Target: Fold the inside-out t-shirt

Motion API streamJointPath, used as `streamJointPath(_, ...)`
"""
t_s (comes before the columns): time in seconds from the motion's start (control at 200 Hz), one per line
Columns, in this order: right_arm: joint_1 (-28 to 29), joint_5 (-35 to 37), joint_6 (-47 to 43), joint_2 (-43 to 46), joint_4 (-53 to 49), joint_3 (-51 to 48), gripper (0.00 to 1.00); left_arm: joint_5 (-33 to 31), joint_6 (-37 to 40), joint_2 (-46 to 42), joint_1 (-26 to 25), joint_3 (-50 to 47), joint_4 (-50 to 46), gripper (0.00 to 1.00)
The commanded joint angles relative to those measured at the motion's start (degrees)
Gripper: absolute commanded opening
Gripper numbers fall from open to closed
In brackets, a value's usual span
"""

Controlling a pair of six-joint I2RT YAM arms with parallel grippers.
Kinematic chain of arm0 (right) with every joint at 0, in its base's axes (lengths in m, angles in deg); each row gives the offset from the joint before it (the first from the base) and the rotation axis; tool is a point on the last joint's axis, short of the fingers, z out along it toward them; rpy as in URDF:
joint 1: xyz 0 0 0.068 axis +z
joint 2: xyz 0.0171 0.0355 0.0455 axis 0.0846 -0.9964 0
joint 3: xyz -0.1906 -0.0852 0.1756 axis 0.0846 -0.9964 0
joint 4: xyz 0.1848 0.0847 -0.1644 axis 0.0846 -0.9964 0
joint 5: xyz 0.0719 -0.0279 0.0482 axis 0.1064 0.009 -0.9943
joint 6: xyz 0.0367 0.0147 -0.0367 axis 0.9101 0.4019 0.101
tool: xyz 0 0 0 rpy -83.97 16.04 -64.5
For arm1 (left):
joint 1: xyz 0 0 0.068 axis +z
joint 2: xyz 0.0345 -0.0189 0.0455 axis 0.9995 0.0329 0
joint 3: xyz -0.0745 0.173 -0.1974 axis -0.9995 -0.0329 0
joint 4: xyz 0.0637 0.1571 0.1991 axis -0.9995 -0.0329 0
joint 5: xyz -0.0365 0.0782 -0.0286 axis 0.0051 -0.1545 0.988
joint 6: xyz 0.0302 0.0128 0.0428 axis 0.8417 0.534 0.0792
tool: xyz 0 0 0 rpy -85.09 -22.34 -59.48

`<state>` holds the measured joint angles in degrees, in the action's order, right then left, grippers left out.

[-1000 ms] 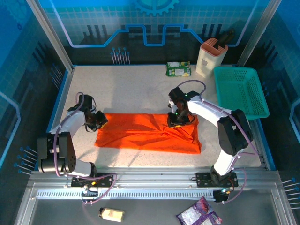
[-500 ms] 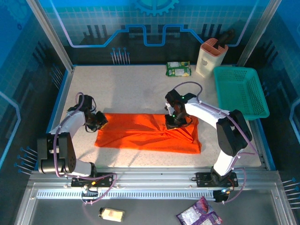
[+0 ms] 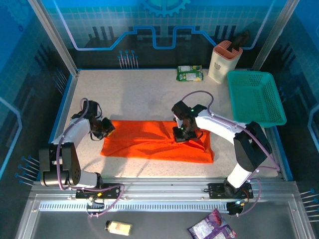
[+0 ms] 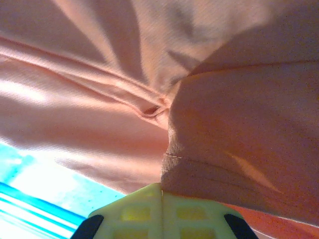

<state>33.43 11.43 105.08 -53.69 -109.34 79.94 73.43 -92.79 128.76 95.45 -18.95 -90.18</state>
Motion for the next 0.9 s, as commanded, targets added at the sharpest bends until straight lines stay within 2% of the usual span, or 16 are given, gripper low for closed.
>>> streamJointPath(0.0,2.06,-2.76,4.84,0.91,0.85,-1.6,0.0,3.07,0.95,-1.53,0.31,1.07,-2.05,0.16)
streamJointPath(0.1,3.62,-5.78,6.34,0.65,2.63,-2.28,0.03,3.98,1.13,-1.71,0.29,1.84,-2.38,0.16)
streamJointPath(0.28,3.73,-10.49,5.33,1.21,2.39,-0.51,0.23,4.98,1.88,-1.45,0.17,3.39,-3.57,0.17)
streamJointPath(0.41,1.11,-11.14,2.67,2.5,1.97,1.27,0.31,5.32,2.28,-1.45,-0.17,3.83,-4.09,0.17)
streamJointPath(0.645,-3.68,-4.48,-1.55,-1.02,-0.85,3.64,0.32,5.71,1.88,-0.49,-3.05,4.45,-3.92,0.17)
streamJointPath(0.815,-3.45,-5.67,-1.49,-4.95,2.31,1.97,0.33,5.62,1.05,0.42,-4.86,4.8,-3.25,0.17)
streamJointPath(0.896,-2.48,-8.76,-0.57,-6.36,4.95,-0.06,0.33,5.49,0.95,0.85,-5.48,4.98,-3.2,0.18)
